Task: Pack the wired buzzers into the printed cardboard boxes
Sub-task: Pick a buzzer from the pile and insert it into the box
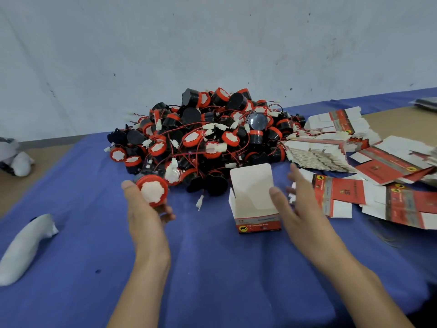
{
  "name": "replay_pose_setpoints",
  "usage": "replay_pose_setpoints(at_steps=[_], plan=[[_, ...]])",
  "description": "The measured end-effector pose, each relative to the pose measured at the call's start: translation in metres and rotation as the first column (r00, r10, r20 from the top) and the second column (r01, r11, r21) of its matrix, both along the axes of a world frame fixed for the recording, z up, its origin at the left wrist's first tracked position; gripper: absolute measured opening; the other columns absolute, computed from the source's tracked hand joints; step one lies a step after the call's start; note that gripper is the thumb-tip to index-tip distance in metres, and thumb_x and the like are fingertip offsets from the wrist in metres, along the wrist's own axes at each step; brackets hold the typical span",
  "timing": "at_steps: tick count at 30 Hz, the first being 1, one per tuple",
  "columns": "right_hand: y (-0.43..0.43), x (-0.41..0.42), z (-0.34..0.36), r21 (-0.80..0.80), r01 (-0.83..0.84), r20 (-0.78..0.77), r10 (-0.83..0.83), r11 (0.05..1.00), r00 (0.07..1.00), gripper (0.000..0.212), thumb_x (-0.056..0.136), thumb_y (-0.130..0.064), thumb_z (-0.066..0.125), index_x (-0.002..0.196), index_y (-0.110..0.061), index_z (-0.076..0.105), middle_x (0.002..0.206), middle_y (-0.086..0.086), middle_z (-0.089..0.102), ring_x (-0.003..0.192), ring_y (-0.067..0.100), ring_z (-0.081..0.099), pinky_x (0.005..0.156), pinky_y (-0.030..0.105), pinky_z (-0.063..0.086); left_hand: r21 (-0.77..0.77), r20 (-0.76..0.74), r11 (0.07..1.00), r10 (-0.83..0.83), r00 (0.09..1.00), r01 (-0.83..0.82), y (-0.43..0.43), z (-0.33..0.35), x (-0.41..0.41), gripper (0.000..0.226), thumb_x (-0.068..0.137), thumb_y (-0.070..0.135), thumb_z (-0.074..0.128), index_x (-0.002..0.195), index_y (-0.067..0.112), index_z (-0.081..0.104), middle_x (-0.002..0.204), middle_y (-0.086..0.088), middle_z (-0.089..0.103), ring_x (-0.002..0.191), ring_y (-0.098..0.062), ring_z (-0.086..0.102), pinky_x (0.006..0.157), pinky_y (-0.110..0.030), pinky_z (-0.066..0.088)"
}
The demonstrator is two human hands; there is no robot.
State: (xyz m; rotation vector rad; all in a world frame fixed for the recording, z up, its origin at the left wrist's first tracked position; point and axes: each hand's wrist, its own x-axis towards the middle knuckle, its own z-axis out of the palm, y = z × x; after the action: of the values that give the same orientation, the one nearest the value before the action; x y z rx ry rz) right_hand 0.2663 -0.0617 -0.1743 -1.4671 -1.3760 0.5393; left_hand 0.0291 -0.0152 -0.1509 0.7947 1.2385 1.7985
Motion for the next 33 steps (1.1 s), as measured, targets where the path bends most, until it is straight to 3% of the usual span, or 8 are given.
replay_pose_setpoints(at_steps=[5, 8, 15, 17, 20, 24, 28, 33], plan=[[-0.007, -0.012, 0.017, 0.437, 0.184, 0.047, -0.227, 0.881, 0.973, 0.055, 0.1, -0.048, 0.04, 0.151, -0.032, 0.032, 0.148, -0.014, 0.037, 0.136, 0.009, 0.042, 0.111, 0.034, 0.04, 0.359, -0.385, 0.93, 0.22, 0.896, -0.074, -0.029, 0.002, -0.015, 0.027, 0.087, 0.074, 0.047, 0.107, 0.055, 0.044, 0.097, 0.027, 0.059, 0.079, -0.005, 0.056, 0.071, -0.017, 0.047], [-0.013, -0.032, 0.023, 0.578, 0.069, 0.187, -0.214, 0.813, 0.959, 0.048, 0.101, -0.033, 0.046, 0.147, -0.022, 0.04, 0.138, -0.009, 0.04, 0.127, 0.004, 0.043, 0.106, 0.02, 0.039, 0.526, -0.551, 0.85, 0.326, 0.768, 0.016, -0.045, -0.002, -0.015, 0.051, 0.088, 0.068, 0.056, 0.129, 0.042, 0.039, 0.12, 0.019, 0.043, 0.098, 0.001, 0.054, 0.083, -0.009, 0.042], [-0.019, -0.077, 0.016, 0.509, -0.291, 0.491, 0.004, 0.81, 0.871, 0.071, 0.082, -0.018, 0.063, 0.147, -0.028, 0.036, 0.142, -0.003, 0.039, 0.127, 0.012, 0.046, 0.103, 0.021, 0.043, 0.505, -0.793, 0.815, 0.307, 0.527, 0.285, -0.061, -0.014, 0.009, 0.067, 0.084, 0.053, 0.064, 0.142, 0.032, 0.035, 0.125, 0.017, 0.033, 0.114, 0.0, 0.043, 0.096, -0.007, 0.037], [-0.02, -0.077, 0.015, 0.467, -0.298, 0.398, 0.103, 0.833, 0.911, 0.076, 0.074, -0.006, 0.068, 0.141, -0.031, 0.042, 0.138, -0.009, 0.042, 0.125, -0.001, 0.045, 0.095, 0.016, 0.048, 0.479, -0.82, 0.804, 0.267, 0.506, 0.351, -0.064, -0.015, 0.01, 0.064, 0.094, 0.061, 0.053, 0.147, 0.033, 0.031, 0.125, 0.025, 0.032, 0.121, 0.005, 0.04, 0.099, -0.007, 0.035], [-0.025, -0.078, 0.023, 0.413, -0.282, 0.055, 0.286, 0.866, 0.957, 0.053, 0.087, -0.026, 0.079, 0.131, -0.042, 0.053, 0.129, -0.023, 0.057, 0.124, -0.002, 0.055, 0.089, 0.017, 0.052, 0.453, -0.796, 0.809, 0.178, 0.578, 0.374, -0.067, -0.014, 0.007, 0.056, 0.102, 0.06, 0.033, 0.153, 0.037, 0.027, 0.138, 0.023, 0.037, 0.129, -0.007, 0.045, 0.103, -0.011, 0.034], [-0.031, -0.084, 0.035, 0.375, -0.323, -0.403, 0.466, 0.869, 0.787, 0.04, 0.087, -0.042, 0.071, 0.125, -0.036, 0.061, 0.12, -0.006, 0.071, 0.107, 0.015, 0.07, 0.086, 0.016, 0.053, 0.346, -0.841, 0.881, 0.137, 0.524, 0.324, -0.066, -0.013, 0.008, 0.051, 0.103, 0.059, 0.03, 0.148, 0.034, 0.035, 0.142, 0.022, 0.044, 0.135, 0.001, 0.039, 0.107, -0.008, 0.027], [-0.036, -0.091, 0.037, 0.362, -0.324, -0.508, 0.477, 0.874, 0.717, 0.035, 0.089, -0.041, 0.065, 0.124, -0.033, 0.064, 0.118, -0.007, 0.073, 0.109, 0.01, 0.07, 0.087, 0.012, 0.052, 0.264, -0.9, 0.893, 0.092, 0.426, 0.364, -0.067, -0.014, 0.016, 0.043, 0.098, 0.051, 0.042, 0.14, 0.042, 0.039, 0.112, 0.031, 0.057, 0.108, 0.003, 0.053, 0.088, -0.021, 0.047], [-0.032, -0.086, 0.036, 0.323, -0.29, -0.508, 0.424, 0.901, 0.75, 0.028, 0.087, -0.048, 0.067, 0.114, -0.043, 0.067, 0.113, -0.013, 0.073, 0.107, 0.004, 0.068, 0.085, 0.01, 0.05, 0.26, -0.929, 0.901, 0.136, 0.343, 0.347, -0.065, -0.012, 0.019, 0.023, 0.098, 0.048, 0.045, 0.12, 0.043, 0.05, 0.089, 0.03, 0.055, 0.073, 0.013, 0.052, 0.062, -0.006, 0.042]])
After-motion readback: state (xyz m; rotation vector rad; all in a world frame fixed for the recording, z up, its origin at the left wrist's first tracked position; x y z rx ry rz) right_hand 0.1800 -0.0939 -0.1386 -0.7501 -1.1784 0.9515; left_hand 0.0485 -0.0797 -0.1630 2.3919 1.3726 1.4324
